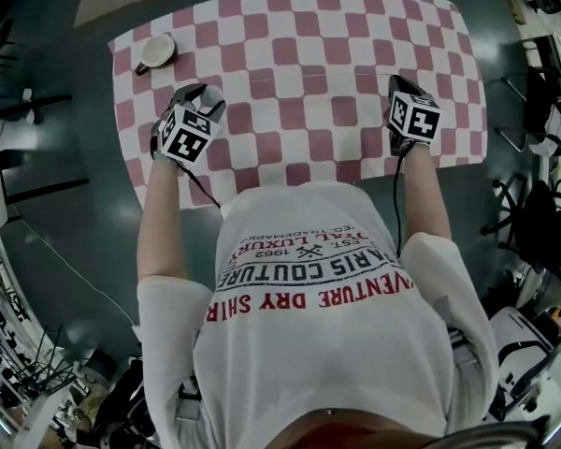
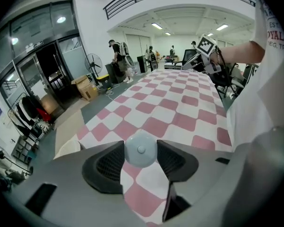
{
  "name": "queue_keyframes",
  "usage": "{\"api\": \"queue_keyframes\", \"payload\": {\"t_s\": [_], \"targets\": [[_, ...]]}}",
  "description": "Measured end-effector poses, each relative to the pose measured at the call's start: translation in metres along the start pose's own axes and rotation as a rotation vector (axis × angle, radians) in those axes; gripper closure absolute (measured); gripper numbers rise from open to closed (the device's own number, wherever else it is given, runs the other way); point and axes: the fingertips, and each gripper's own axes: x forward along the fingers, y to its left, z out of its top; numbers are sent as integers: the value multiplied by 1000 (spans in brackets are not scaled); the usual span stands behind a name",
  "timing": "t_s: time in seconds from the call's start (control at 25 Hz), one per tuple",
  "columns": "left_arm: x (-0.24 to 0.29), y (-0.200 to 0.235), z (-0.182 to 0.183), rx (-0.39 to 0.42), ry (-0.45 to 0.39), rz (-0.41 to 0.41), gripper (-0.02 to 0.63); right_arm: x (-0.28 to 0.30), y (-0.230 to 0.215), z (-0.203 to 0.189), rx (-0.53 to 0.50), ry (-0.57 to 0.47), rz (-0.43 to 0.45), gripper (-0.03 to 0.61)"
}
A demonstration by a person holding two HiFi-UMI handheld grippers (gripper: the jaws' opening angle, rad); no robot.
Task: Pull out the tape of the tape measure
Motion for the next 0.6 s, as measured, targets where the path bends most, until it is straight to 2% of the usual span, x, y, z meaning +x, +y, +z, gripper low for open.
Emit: {"api": "queue_keyframes", "payload": {"t_s": [0.16,0.6], "targets": [[13,-8,-11,-22,22,-27,382,8,3,-17,-13,42,-11,545],[48,-33,-27,-30,76,-115,382,42,27,-47,-45,109,81,545]]}}
